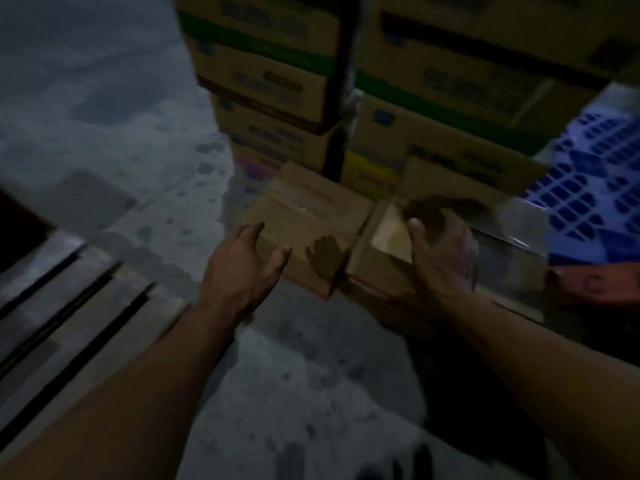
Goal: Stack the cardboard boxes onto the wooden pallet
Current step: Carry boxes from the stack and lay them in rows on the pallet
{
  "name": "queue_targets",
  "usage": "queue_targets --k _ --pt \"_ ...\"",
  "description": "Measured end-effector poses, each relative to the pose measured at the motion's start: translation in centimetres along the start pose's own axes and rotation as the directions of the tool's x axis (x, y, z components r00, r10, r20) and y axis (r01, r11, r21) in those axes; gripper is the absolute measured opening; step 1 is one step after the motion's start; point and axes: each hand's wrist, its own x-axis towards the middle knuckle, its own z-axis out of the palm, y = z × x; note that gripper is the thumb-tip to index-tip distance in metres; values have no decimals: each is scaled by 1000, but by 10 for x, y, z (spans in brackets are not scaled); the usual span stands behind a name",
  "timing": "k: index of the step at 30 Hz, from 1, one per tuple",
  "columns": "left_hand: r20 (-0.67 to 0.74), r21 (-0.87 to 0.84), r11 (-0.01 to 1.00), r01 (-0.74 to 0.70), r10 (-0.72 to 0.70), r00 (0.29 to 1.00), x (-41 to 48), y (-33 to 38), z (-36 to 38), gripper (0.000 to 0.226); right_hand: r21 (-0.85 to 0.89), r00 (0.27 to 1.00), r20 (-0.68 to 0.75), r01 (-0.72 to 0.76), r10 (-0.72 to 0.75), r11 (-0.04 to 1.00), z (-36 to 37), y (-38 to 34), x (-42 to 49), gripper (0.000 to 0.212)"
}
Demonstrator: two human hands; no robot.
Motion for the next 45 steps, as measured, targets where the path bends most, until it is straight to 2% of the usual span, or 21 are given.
queue_targets --k 5,9,11,13,17,21,25,30,32,33,35,38,40,43,45 --pt "133 -100 995 -11 25 991 35 96 90 70 -31 975 -12 -223 223 974 -51 112 50 65" --pt "219 -163 986 35 2 976 60 136 143 75 -58 921 -113 -381 373 923 -67 184 71 66" --pt "238 -196 979 48 0 971 71 139 165 85 -20 892 -123 -441 435 897 -64 211 73 71" --pt "266 -249 966 65 4 964 80 137 183 82 39 866 -92 -489 491 871 -58 231 68 80" --pt "317 -329 942 66 44 947 100 129 216 57 175 833 -45 -537 552 825 -48 253 65 99" --pt "294 -430 902 51 87 952 121 111 233 58 397 814 9 -537 581 745 -37 259 75 79" --pt "325 -510 855 95 90 941 121 109 240 62 472 773 77 -585 630 659 -27 262 75 75" --pt "367 -598 769 228 8 930 120 111 244 88 584 759 82 -562 646 586 -24 259 76 69" --pt "380 -588 774 236 7 925 119 111 242 91 647 753 90 -541 652 537 -21 256 77 77" --pt "393 -572 785 236 10 919 116 111 242 90 683 749 93 -527 656 505 -20 257 76 80" --pt "423 -553 798 241 19 906 114 111 241 78 743 760 90 -482 644 464 -20 257 73 75" --pt "480 -584 757 292 33 876 118 106 242 66 796 782 94 -431 616 425 -23 257 72 76" --pt "466 -589 749 303 9 885 111 101 239 74 787 811 111 -424 575 447 -30 256 70 83" --pt "431 -585 730 352 -88 898 86 91 236 87 699 857 149 -445 494 560 -45 248 60 98" --pt "400 -594 716 368 -134 907 66 82 225 75 655 889 186 -429 418 622 -52 243 53 88"
